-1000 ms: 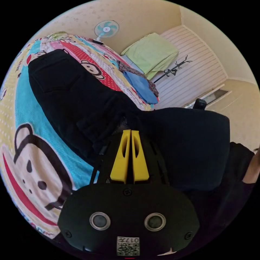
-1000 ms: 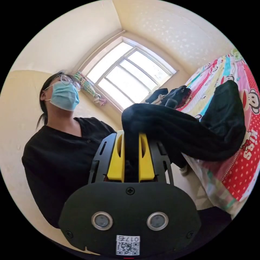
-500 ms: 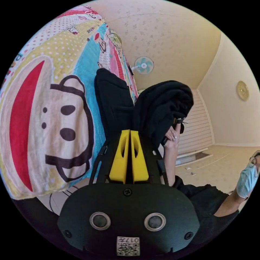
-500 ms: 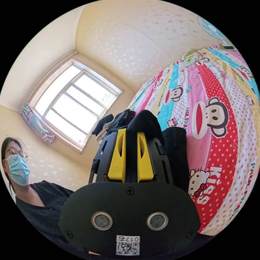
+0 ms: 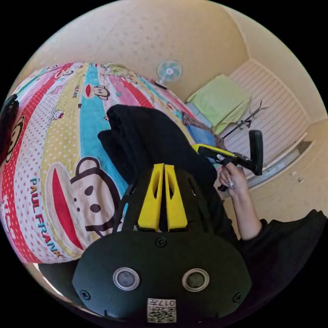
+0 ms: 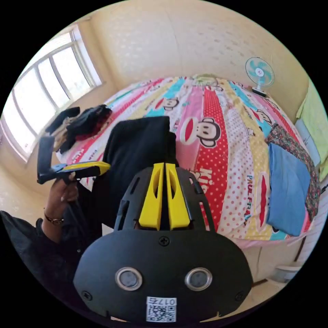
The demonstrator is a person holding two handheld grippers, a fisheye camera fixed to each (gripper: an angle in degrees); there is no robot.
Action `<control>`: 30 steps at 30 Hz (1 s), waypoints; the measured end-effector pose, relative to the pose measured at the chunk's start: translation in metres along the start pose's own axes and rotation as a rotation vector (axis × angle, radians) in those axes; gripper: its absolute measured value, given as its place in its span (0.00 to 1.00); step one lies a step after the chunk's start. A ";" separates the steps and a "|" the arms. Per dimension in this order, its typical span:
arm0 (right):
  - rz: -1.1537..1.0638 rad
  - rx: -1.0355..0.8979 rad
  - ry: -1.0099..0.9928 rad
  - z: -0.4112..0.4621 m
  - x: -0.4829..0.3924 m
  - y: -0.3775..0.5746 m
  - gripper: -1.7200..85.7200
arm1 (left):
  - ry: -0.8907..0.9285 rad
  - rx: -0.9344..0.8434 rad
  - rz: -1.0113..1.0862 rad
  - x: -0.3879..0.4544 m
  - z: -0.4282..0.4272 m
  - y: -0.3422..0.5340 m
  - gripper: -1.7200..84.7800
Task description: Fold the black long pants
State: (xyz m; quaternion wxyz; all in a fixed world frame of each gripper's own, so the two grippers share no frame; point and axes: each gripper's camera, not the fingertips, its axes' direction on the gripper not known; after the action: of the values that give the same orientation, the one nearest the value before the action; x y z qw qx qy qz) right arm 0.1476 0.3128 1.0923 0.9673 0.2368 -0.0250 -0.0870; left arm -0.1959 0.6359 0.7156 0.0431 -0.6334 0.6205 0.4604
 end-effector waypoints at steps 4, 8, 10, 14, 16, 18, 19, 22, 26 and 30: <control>0.049 -0.019 -0.139 -0.009 0.026 0.041 0.07 | 0.014 -0.003 -0.017 0.012 0.011 0.004 0.02; 0.247 0.093 -0.363 -0.040 0.070 0.123 0.16 | -0.144 0.090 0.062 0.046 -0.022 -0.001 0.02; 0.312 0.044 -0.480 -0.022 0.085 0.151 0.19 | -0.159 0.103 0.097 0.055 -0.030 -0.019 0.02; 0.372 -0.106 -0.752 0.051 0.085 0.183 0.26 | -0.230 0.048 0.124 0.051 0.007 -0.083 0.01; 0.388 -0.042 -0.875 0.066 0.079 0.186 0.26 | -0.327 -0.101 0.118 0.031 0.061 -0.110 0.01; 0.406 -0.010 -0.979 0.081 0.073 0.183 0.27 | -0.317 -0.252 0.067 -0.007 0.119 -0.121 0.01; 0.426 0.023 -1.048 0.088 0.071 0.181 0.27 | -0.274 -0.177 -0.007 -0.033 0.126 -0.118 0.01; 0.519 0.118 -1.156 0.097 0.071 0.180 0.28 | -0.123 -0.106 -0.085 -0.069 0.117 -0.110 0.01; 0.637 0.176 -1.069 0.085 0.066 0.180 0.31 | -0.141 -0.119 -0.028 -0.066 0.113 -0.107 0.01; 0.683 0.186 -0.942 0.098 0.057 0.179 0.29 | -0.100 -0.090 -0.078 -0.074 0.105 -0.101 0.01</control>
State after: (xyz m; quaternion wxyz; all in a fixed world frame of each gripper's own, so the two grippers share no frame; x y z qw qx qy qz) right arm 0.2226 0.4139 1.2622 0.8003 0.2347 -0.5346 0.1364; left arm -0.1539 0.7800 0.6506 0.0637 -0.6344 0.5712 0.5169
